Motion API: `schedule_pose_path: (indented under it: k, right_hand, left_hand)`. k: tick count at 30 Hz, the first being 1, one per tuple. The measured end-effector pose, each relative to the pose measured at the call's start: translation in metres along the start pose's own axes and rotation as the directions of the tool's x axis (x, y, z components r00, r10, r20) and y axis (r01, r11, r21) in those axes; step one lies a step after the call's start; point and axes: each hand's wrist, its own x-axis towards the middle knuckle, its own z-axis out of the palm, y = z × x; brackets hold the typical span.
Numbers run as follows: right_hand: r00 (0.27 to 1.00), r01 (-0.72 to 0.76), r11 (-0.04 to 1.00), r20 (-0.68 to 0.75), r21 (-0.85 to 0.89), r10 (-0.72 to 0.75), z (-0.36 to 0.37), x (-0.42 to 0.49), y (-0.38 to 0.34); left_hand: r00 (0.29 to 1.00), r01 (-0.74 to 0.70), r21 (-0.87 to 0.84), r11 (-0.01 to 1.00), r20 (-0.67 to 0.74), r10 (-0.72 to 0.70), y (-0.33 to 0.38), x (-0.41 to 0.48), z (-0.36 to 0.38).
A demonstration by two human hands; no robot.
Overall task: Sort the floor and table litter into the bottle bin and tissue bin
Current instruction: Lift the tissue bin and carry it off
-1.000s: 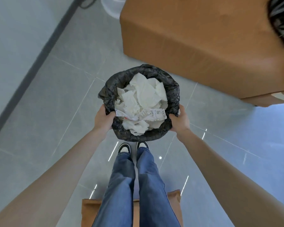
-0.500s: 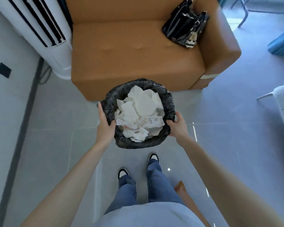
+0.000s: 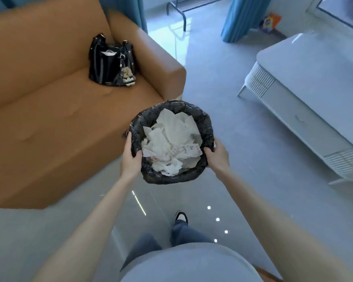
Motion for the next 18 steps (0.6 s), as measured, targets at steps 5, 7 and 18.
schedule_pose_path:
  k: [5, 7, 18]
  right_hand:
    - [0.992, -0.007, 0.999, -0.129, 0.035, 0.011, -0.065, 0.055, -0.010]
    - [0.983, -0.016, 0.998, -0.184, 0.061, 0.027, -0.083, 0.080, -0.013]
    - [0.945, -0.030, 0.995, -0.321, 0.093, 0.058, -0.139, 0.272, -0.076]
  left_hand:
    - [0.992, -0.035, 0.000, 0.999, 0.124, 0.035, 0.043, 0.060, 0.078]
    - [0.984, -0.059, -0.002, 0.998, 0.167, 0.059, 0.056, 0.085, 0.104]
    - [0.963, -0.066, -0.075, 0.995, 0.256, 0.083, 0.146, 0.271, 0.234]
